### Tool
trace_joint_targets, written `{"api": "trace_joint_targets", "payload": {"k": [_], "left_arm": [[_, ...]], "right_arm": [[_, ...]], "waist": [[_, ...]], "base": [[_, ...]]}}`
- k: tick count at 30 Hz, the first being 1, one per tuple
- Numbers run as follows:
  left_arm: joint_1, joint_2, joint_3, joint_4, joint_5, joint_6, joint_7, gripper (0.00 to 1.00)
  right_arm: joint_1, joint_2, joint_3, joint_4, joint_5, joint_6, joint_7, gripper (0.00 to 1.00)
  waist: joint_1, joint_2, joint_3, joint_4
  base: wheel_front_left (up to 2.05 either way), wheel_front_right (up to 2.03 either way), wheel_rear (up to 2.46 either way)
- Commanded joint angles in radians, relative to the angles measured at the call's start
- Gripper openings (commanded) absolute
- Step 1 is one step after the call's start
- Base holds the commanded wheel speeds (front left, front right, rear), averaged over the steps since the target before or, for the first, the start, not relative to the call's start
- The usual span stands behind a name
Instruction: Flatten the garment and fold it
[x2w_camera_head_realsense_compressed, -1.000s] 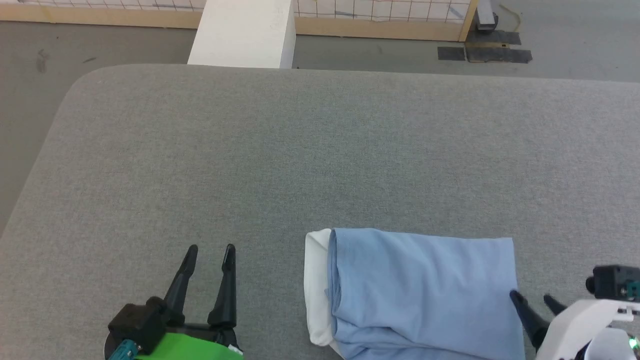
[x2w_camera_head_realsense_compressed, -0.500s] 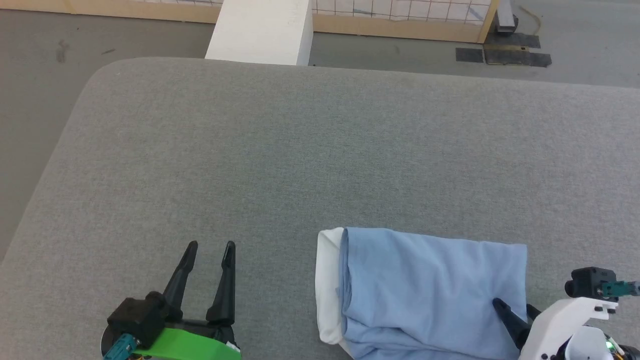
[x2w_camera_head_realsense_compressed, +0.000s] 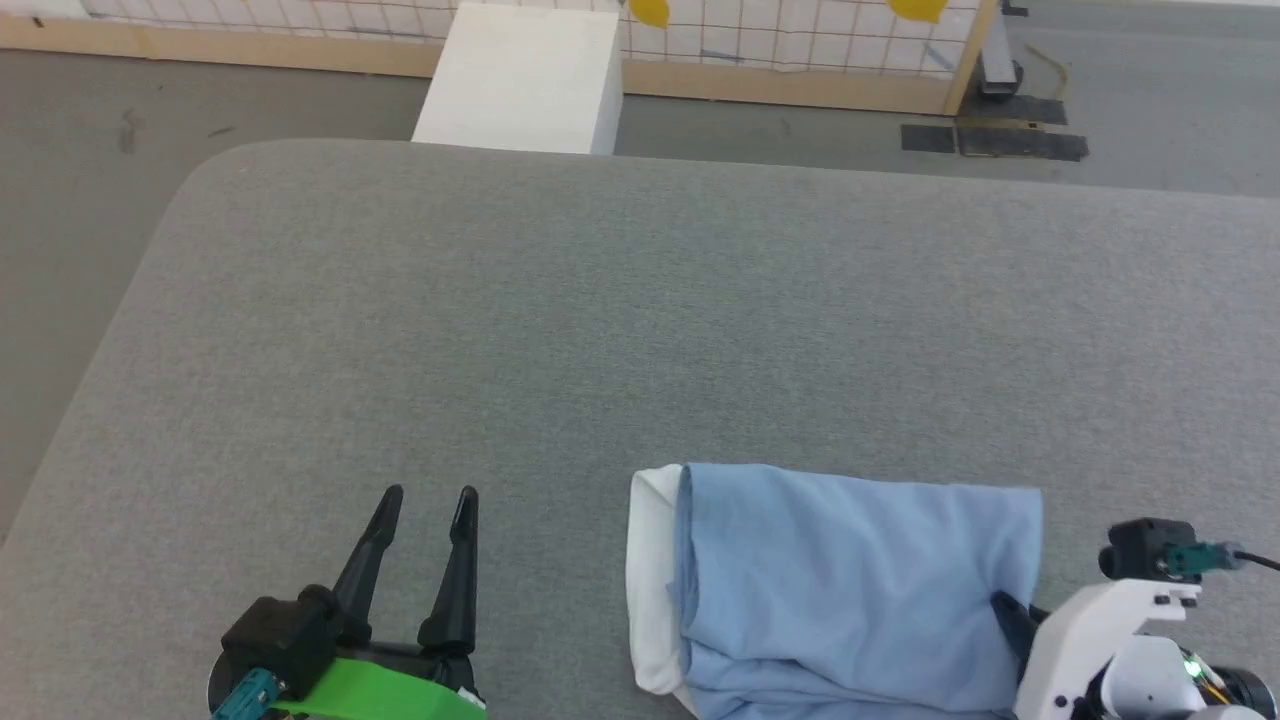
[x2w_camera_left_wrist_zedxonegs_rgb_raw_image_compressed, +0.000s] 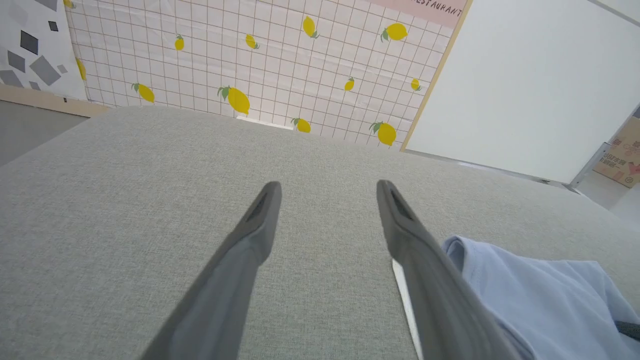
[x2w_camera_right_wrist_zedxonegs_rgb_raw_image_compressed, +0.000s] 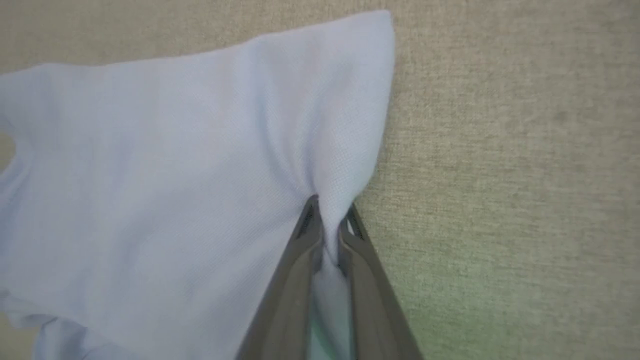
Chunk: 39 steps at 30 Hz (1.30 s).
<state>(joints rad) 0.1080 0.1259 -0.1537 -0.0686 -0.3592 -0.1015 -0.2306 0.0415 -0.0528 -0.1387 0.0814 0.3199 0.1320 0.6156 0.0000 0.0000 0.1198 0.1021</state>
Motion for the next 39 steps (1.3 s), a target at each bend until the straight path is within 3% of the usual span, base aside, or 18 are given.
{"api": "trace_joint_targets", "payload": {"k": [1, 7, 15, 29, 39], "left_arm": [[0.007, 0.006, -0.003, -0.007, -0.001, 0.005, -0.003, 1.00], [-0.008, 0.012, -0.009, -0.026, 0.001, 0.009, 0.001, 1.00], [-0.045, 0.031, -0.010, -0.052, 0.013, 0.017, 0.014, 1.00], [-0.121, 0.078, -0.005, -0.103, 0.034, 0.029, 0.055, 1.00], [-0.177, 0.135, 0.011, -0.197, 0.069, 0.040, 0.107, 1.00]], "right_arm": [[-0.007, 0.003, 0.016, -0.019, -0.015, -0.001, -0.004, 0.00], [-0.063, -0.014, 0.085, -0.083, -0.033, -0.001, 0.021, 0.00], [-0.200, -0.105, 0.159, -0.065, -0.037, -0.001, 0.031, 0.00], [-0.444, -0.307, 0.138, 0.030, -0.070, -0.001, -0.014, 0.00], [-0.580, -0.520, 0.137, 0.100, -0.133, -0.001, -0.063, 0.00]], "waist": [[0.0000, 0.0000, -0.001, -0.017], [0.0000, 0.0000, 0.019, -0.075], [0.0000, 0.0000, 0.069, -0.175], [0.0000, 0.0000, 0.181, -0.334], [0.0000, 0.0000, 0.316, -0.382]], "base": [[0.00, 0.00, 0.00], [0.00, 0.00, 0.00], [0.00, 0.00, 0.00], [0.00, 0.00, 0.00], [0.00, 0.00, 0.00]]}}
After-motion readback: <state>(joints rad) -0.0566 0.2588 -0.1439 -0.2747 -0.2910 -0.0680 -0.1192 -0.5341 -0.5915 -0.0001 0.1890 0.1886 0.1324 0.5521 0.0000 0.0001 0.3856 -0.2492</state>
